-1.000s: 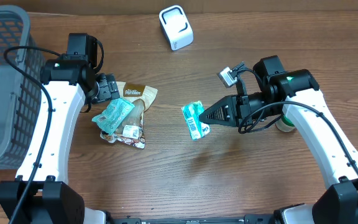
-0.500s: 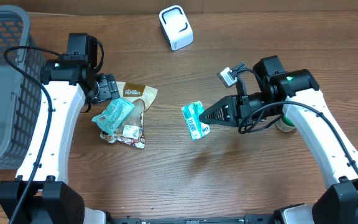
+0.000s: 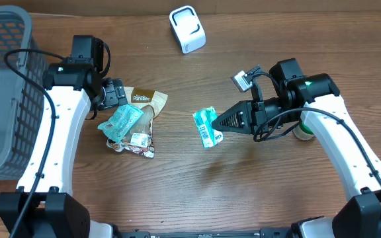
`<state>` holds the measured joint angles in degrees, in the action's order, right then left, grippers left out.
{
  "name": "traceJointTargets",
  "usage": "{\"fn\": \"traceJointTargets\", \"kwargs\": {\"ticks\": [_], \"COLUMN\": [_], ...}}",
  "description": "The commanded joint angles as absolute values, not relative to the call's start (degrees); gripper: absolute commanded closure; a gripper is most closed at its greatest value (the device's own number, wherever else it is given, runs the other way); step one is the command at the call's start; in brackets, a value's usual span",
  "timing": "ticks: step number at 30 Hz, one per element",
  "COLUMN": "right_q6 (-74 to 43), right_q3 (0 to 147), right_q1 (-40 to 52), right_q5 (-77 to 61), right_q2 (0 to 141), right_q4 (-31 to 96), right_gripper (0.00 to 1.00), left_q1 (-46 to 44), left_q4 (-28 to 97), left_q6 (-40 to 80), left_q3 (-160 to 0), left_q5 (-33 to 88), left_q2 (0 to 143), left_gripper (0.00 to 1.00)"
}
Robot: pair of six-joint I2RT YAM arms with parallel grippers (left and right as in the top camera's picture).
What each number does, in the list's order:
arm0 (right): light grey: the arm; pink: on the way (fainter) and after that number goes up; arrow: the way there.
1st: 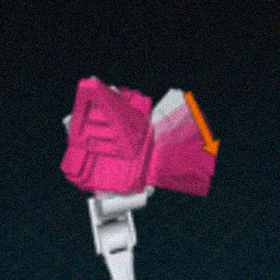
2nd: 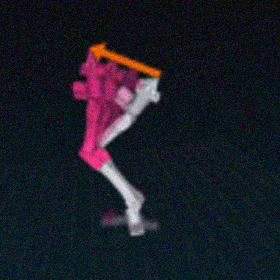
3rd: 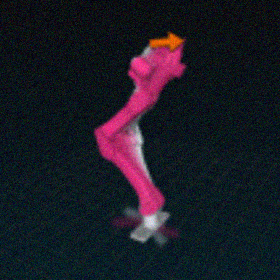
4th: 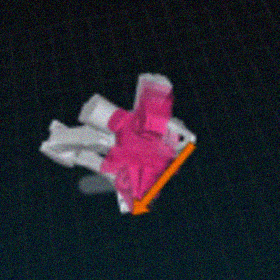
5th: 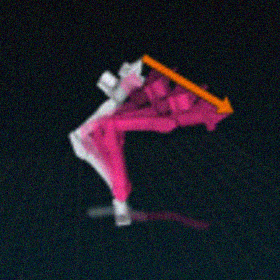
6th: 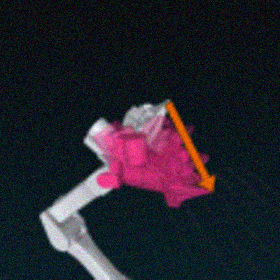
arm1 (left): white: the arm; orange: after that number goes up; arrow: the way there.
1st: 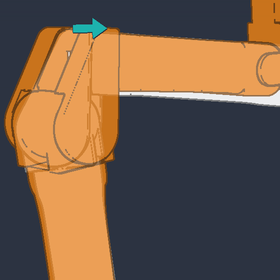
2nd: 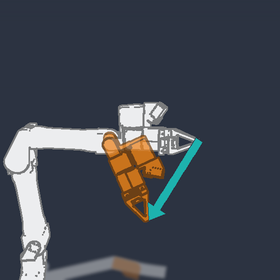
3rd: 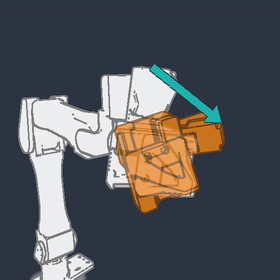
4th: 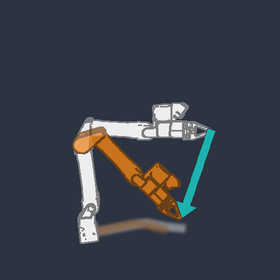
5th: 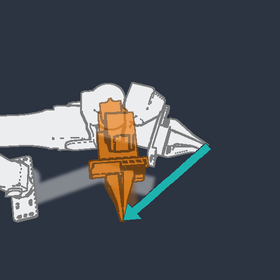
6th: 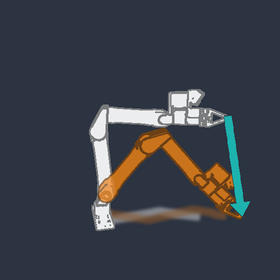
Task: Scan the item barcode
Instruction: 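Lift the tissue pack with the right gripper and rotate it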
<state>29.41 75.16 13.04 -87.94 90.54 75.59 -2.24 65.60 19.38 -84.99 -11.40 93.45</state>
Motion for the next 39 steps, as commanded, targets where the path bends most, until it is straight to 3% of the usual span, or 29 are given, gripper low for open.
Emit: {"fn": "traceJointTargets", "kwargs": {"ticks": [1, 10, 39], "right_q6": [30.0, 22.4, 22.5], "right_q3": [75.1, 75.1, 75.1], "right_q1": [12.8, 12.8, 12.8], "right_q5": [-89.9, -90.0, -89.9], "right_q2": [89.0, 88.9, 88.8], "right_q4": [75.3, 75.5, 73.2], "right_gripper": [0.96, 0.96, 0.96], "left_q1": [-2.4, -2.4, -2.4], "left_q4": [65.6, 65.6, 65.6], "left_q6": [20.0, 19.9, 19.9], "left_q3": [-85.5, -85.5, -85.5], "left_q5": [-11.5, -11.6, -11.5], "left_q2": [93.6, 93.6, 93.6], "left_gripper": [0.00, 0.00, 0.00]}}
